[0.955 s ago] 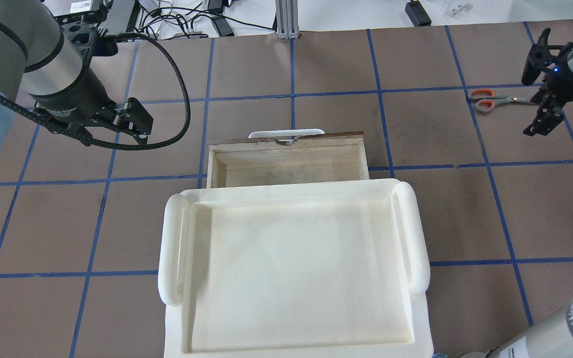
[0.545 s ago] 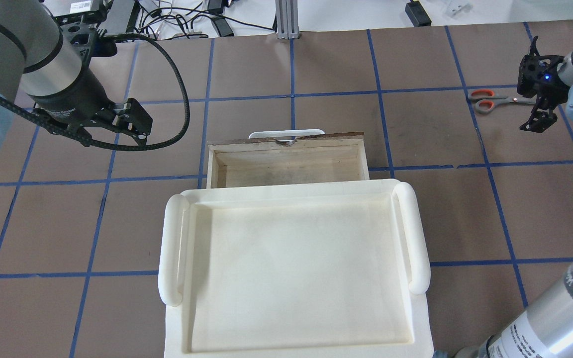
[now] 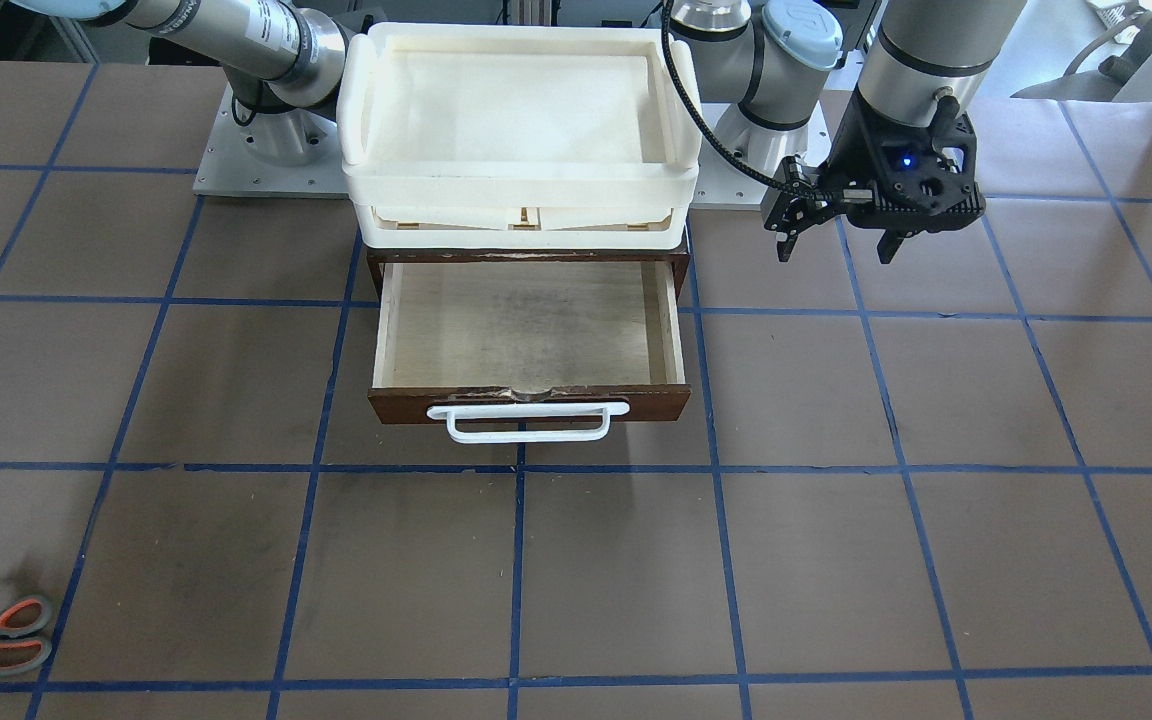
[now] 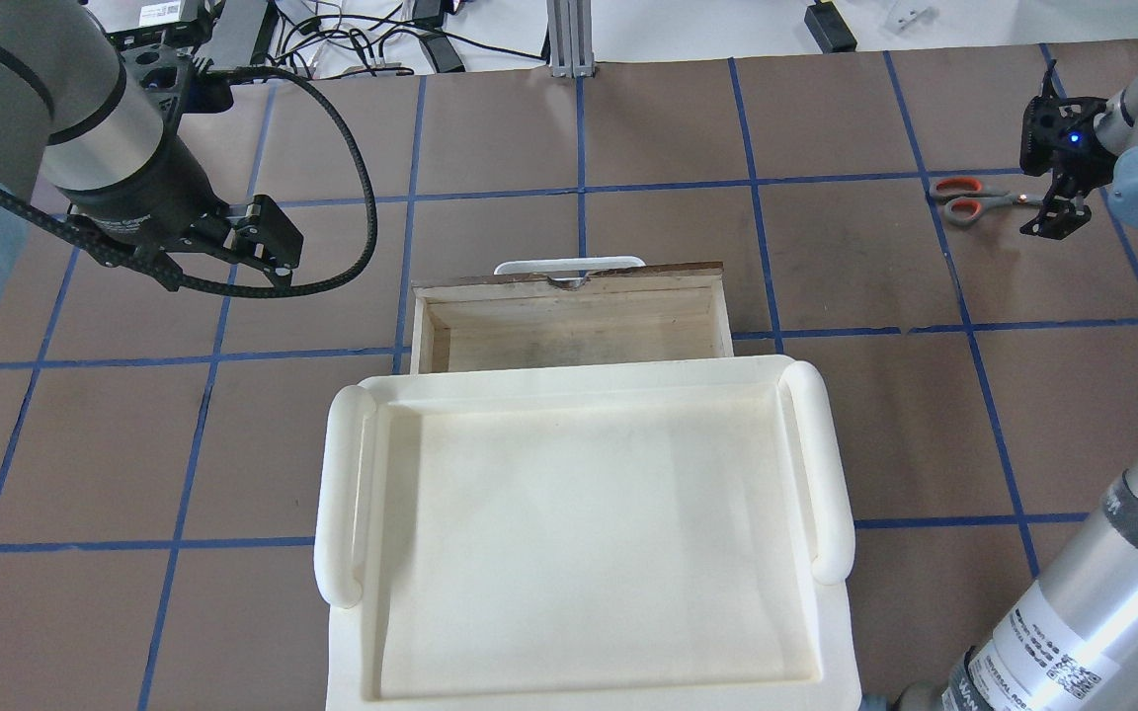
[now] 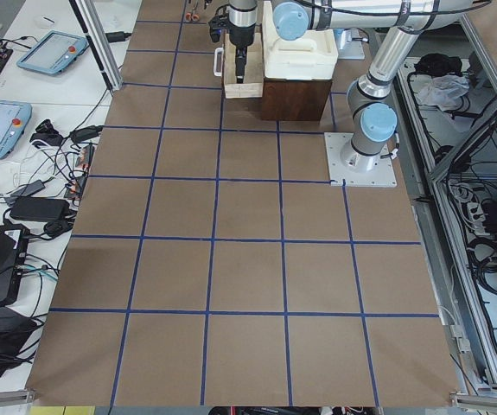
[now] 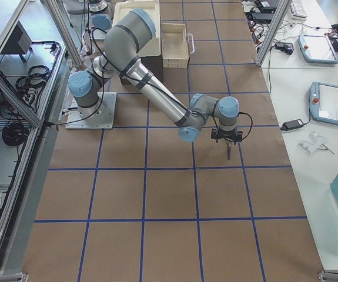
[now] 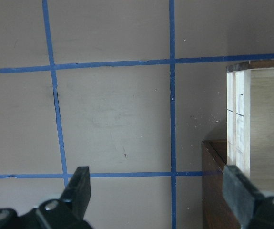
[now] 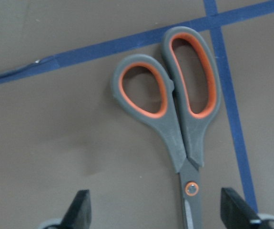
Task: Put scissors in drawer and close it
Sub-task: 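Lower the right gripper and close it on the scissors handle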
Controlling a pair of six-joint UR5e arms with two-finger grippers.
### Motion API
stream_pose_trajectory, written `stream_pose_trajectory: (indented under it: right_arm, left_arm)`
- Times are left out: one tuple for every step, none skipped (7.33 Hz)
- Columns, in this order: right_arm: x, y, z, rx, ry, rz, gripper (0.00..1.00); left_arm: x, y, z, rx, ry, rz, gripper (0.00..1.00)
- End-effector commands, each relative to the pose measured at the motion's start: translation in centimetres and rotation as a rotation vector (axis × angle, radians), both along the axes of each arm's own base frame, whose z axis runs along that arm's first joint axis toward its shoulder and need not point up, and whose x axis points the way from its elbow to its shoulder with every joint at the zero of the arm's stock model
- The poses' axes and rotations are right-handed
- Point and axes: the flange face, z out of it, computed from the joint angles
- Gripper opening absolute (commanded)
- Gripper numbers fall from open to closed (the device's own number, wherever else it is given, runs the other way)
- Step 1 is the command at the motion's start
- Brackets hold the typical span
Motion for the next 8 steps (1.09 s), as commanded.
stream_pose_trajectory:
  right_arm:
    - [0.2,-0.3,-0.6,0.012,-0.028,0.077,0.91]
    - [0.2,-0.3,-1.1,0.014,-0.033,0.123,0.89]
    - [0.3,-0.2,-1.5,0.037,-0.035,0.18,0.89]
    - [0.3,-0.2,-1.8,0.04,-0.038,0.188,0.89]
    - [0.3,-0.2,-1.9,0.045,-0.04,0.171,0.85]
    - [0.3,-0.3,-2.4,0.05,-0.042,0.169,0.83]
    - [-0.2,-0.8,-2.2,0.047,-0.031,0.165,0.81]
    - [-0.2,-1.0,-2.4,0.049,-0.03,0.167,0.8]
  left_arm:
    - [0.0,-0.1,-0.1,0.001,0.001,0.002,1.0]
    - [0.0,-0.1,-0.2,0.002,-0.001,0.002,1.0]
    - [0.1,-0.2,-0.2,0.005,-0.013,-0.002,1.0]
    - [0.2,-0.2,-0.2,0.005,-0.016,-0.002,1.0]
    - [0.2,-0.3,-0.3,0.006,-0.016,0.003,1.0]
    - [0.2,-0.3,-0.4,0.006,-0.016,0.004,1.0]
    - [0.2,-0.2,-0.2,0.004,-0.016,0.006,1.0]
    - [0.2,-0.3,-0.3,0.006,-0.016,0.006,1.0]
